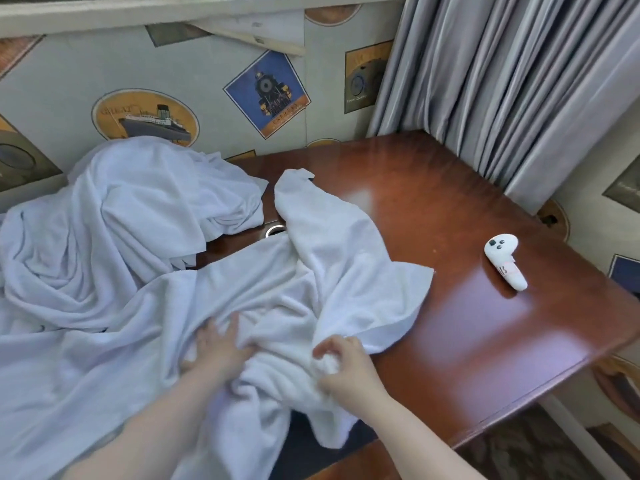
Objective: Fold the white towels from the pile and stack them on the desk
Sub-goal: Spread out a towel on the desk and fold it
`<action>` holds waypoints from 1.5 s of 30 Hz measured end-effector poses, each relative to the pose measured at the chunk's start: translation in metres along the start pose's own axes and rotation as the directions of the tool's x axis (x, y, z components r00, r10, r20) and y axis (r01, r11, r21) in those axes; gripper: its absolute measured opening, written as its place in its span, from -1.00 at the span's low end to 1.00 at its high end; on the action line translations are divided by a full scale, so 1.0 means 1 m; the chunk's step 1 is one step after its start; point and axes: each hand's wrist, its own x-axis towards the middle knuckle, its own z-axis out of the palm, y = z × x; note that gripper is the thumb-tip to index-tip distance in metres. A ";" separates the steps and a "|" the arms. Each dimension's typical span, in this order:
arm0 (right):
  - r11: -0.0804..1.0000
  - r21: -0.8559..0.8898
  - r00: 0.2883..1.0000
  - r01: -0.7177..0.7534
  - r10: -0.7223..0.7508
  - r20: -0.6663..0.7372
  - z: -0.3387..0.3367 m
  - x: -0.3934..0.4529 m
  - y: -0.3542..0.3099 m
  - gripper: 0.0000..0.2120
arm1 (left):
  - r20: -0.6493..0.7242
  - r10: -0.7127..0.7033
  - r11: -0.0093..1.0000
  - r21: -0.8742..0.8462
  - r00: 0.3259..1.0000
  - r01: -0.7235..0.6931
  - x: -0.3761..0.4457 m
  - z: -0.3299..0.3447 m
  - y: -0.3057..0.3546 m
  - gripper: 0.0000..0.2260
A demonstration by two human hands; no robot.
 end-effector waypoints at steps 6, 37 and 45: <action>0.893 0.384 0.971 -0.237 0.204 0.124 -0.015 -0.008 0.035 -0.75 | -0.127 -0.381 0.923 -0.104 0.916 0.369 0.017 -0.040 -0.026 -0.57; 0.940 -0.155 0.871 -0.303 0.207 -0.446 -0.094 0.003 0.077 -0.68 | -0.070 0.382 0.916 0.158 0.921 -0.368 -0.104 0.075 0.146 -0.31; 0.860 -0.463 0.976 -0.213 0.171 -0.132 -0.094 0.075 0.082 -0.65 | -0.086 0.228 0.972 -0.032 0.970 -0.232 -0.098 0.069 0.167 -0.27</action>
